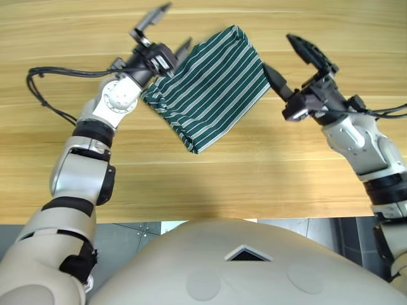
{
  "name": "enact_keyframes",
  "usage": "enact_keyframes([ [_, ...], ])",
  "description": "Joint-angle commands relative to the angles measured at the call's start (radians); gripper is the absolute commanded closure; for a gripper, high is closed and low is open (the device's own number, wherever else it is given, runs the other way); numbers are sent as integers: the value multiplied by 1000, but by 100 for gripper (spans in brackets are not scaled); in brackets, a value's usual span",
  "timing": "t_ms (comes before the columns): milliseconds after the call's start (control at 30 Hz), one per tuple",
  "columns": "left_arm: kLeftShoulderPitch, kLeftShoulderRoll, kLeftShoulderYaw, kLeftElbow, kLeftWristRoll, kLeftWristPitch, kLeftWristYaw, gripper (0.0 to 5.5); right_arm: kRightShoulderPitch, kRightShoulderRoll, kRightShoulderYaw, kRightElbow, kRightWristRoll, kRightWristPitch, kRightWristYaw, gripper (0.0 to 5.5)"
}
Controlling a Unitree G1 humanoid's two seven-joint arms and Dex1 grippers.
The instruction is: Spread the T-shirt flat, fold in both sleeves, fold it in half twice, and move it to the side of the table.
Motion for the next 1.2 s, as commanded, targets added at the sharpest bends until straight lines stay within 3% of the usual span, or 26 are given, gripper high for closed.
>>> enact_keyframes([
  [33,74,18,-31,33,23,24,-52,172,-10,71,40,58,-95,6,14,245],
  [300,172,29,38,81,-86,-21,-80,172,-166,141,120,286,-365,69,-52,245],
  [533,325,-8,180,124,-312,-17,-201,172,-185,124,123,320,-382,54,-54,245],
  [867,481,-49,167,-6,-291,57,-224,172,-165,103,124,210,-378,53,19,245],
  [967,606,-12,133,-194,-232,141,-225,172,-137,74,109,136,-371,58,60,245],
  [1100,909,123,81,-709,-162,300,-320,172,-91,34,92,65,-354,62,112,245],
  [1200,1050,204,142,-979,-159,406,-340,172,-65,30,83,47,-353,72,126,245],
])
